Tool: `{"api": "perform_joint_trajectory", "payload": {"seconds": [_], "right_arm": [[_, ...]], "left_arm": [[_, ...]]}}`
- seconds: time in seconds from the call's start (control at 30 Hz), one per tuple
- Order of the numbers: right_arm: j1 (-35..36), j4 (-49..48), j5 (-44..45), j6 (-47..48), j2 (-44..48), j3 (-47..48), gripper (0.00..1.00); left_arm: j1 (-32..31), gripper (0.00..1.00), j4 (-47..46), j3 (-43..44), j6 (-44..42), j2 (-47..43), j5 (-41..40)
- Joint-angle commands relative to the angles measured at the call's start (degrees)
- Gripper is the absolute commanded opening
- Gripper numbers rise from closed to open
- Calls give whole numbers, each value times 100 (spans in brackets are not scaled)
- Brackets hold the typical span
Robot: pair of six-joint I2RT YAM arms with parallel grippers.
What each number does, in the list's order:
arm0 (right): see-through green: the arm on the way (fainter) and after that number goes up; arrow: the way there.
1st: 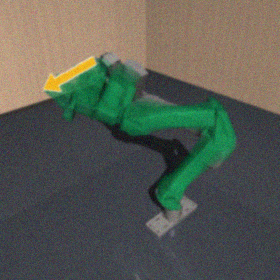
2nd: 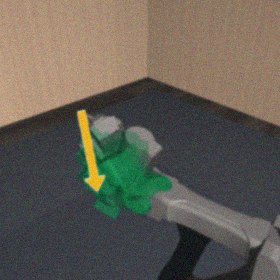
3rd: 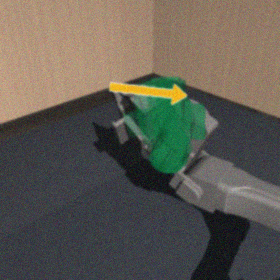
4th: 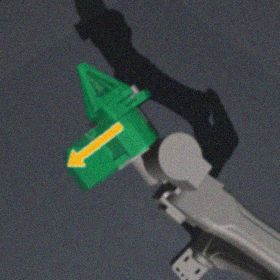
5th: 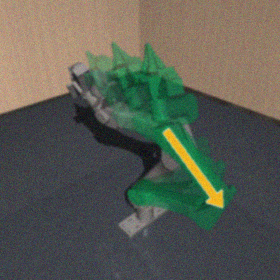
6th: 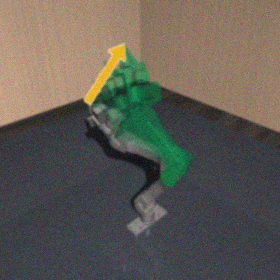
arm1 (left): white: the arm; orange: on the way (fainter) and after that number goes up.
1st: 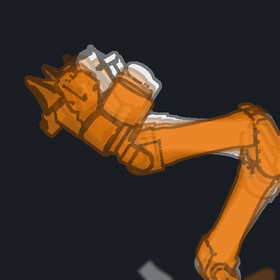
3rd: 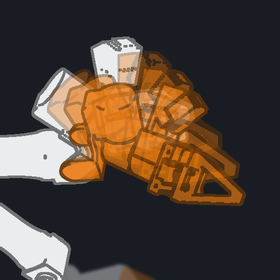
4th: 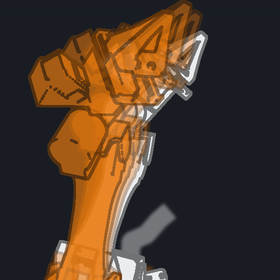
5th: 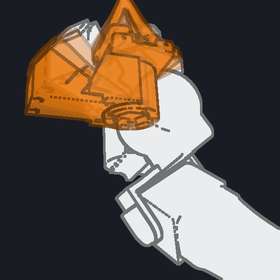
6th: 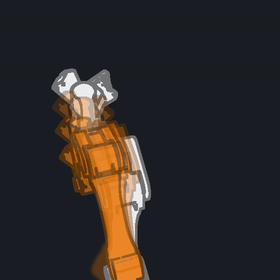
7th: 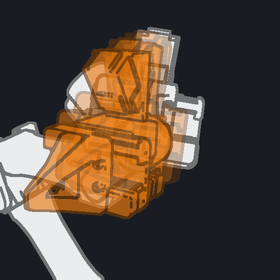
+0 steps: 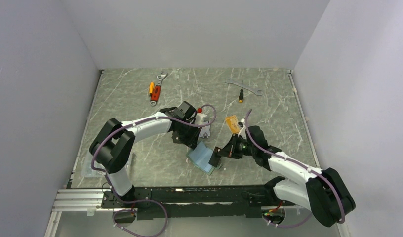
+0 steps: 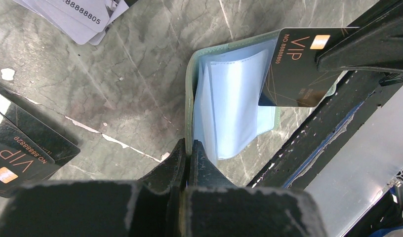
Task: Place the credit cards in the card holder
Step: Turn over the card slot in the card holder.
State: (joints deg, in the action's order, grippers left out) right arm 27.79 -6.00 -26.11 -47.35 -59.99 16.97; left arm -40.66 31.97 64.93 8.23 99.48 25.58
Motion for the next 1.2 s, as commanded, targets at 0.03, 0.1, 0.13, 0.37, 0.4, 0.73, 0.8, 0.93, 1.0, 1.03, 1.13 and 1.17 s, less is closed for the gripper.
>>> {"api": "perform_joint_trajectory", "payload": {"seconds": [0.03, 0.1, 0.13, 0.37, 0.4, 0.73, 0.8, 0.93, 1.0, 1.03, 1.13, 1.17], "right_arm": [[-48, 515, -241, 178, -79, 425, 0], [-58, 786, -149, 239, 178, 480, 0], [-68, 944, -109, 298, 285, 562, 0], [-134, 1256, -133, 381, 495, 1184, 0], [-134, 1098, -183, 299, 412, 1157, 0], [71, -1310, -1167, -448, -1064, 605, 0], [89, -1592, -1445, -498, -1360, 588, 0], [193, -1775, -1595, -475, -1701, 559, 0], [229, -1799, -1631, -454, -1865, 552, 0], [262, -1828, -1640, -446, -1958, 553, 0], [322, -1905, -1617, -473, -2313, 596, 0], [350, -1914, -1609, -472, -2432, 640, 0]], "left_arm": [[-46, 0, -45, 50, -30, -170, 8], [-41, 0, -46, 47, -28, -181, 4], [-45, 0, -38, 53, -31, -183, -8], [-51, 0, -34, 67, -30, -184, -12], [-51, 0, -25, 71, -24, -184, 3], [12, 6, -31, 38, 165, -124, -61], [96, 13, -68, 9, 245, -101, 61], [297, 20, -214, -142, 363, -116, 271], [340, 21, -253, -197, 383, -137, 254], [350, 23, -255, -203, 387, -147, 235], [351, 30, -200, -169, 340, -177, 92], [351, 33, -196, -168, 323, -191, -17]]}}
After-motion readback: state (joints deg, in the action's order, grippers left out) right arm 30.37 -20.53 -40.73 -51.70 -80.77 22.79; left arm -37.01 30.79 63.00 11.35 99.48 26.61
